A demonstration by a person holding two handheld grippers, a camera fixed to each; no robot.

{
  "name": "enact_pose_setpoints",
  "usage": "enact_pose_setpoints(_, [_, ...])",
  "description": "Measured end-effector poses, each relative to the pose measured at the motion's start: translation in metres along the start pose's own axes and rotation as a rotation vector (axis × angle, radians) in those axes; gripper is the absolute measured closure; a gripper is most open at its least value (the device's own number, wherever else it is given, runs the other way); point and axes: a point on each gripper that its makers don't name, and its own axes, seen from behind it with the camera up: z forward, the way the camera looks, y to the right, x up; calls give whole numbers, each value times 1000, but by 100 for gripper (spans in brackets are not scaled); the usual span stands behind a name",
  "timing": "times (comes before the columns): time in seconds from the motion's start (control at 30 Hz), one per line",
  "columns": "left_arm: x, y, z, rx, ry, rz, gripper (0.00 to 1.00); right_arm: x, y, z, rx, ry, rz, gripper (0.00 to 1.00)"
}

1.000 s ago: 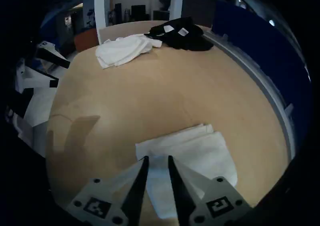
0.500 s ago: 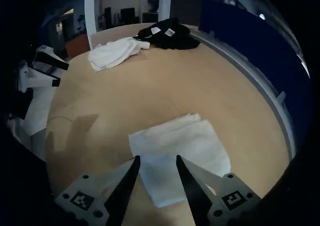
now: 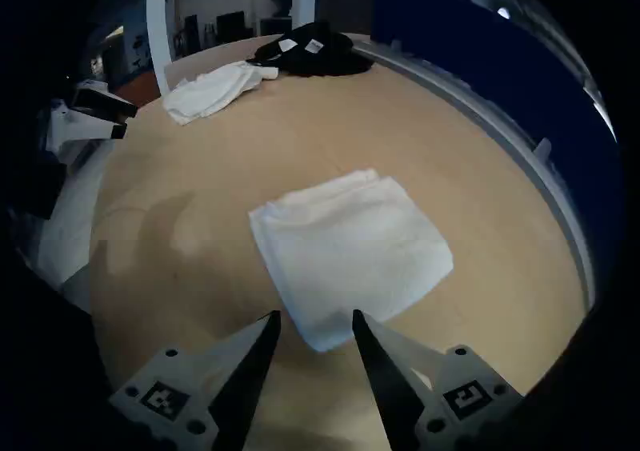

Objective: Fold towel

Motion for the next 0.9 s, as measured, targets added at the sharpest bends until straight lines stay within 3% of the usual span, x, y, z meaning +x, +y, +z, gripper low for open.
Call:
enact_pose_setpoints(0.33, [0,3,-1,-5,1,1,13,-22,2,0,-26,-29,40,37])
enact_pose_setpoints(0.9, [-2,1,-3,-2,2,-5,13,-30,-3,4,-26,-33,90,77])
